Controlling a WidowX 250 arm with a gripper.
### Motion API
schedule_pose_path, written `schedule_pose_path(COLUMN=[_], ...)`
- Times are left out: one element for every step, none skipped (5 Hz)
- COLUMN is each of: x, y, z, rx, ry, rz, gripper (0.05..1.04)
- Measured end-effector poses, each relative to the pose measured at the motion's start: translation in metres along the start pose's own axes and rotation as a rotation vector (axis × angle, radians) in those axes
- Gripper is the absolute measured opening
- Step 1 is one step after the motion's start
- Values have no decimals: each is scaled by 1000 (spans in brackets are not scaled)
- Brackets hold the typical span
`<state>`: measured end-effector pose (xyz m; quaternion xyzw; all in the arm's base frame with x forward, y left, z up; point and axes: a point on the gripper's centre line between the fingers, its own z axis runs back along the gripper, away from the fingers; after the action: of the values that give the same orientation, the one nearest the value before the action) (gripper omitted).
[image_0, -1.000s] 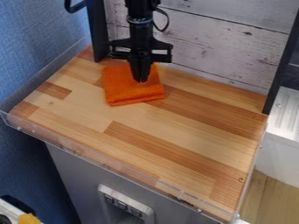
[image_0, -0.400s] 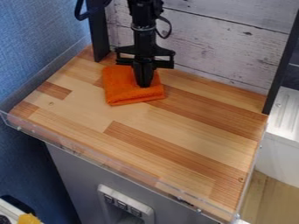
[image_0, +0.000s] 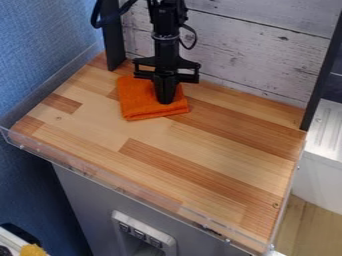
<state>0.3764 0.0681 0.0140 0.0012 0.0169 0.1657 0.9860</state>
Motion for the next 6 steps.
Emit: schedule_pose_path(x=[-1, -8, -22, -33, -44, -50], y=[0, -2, -2, -1, 1, -2], z=[-1, -3, -2, -2, -1, 20], rx=[-7, -19, -28, -33, -33, -27], ry=[-2, -4, -1, -18, -22, -39], rz=[-22, -64, -124, -187, -229, -272], gripper=[59, 59, 59, 59, 82, 231])
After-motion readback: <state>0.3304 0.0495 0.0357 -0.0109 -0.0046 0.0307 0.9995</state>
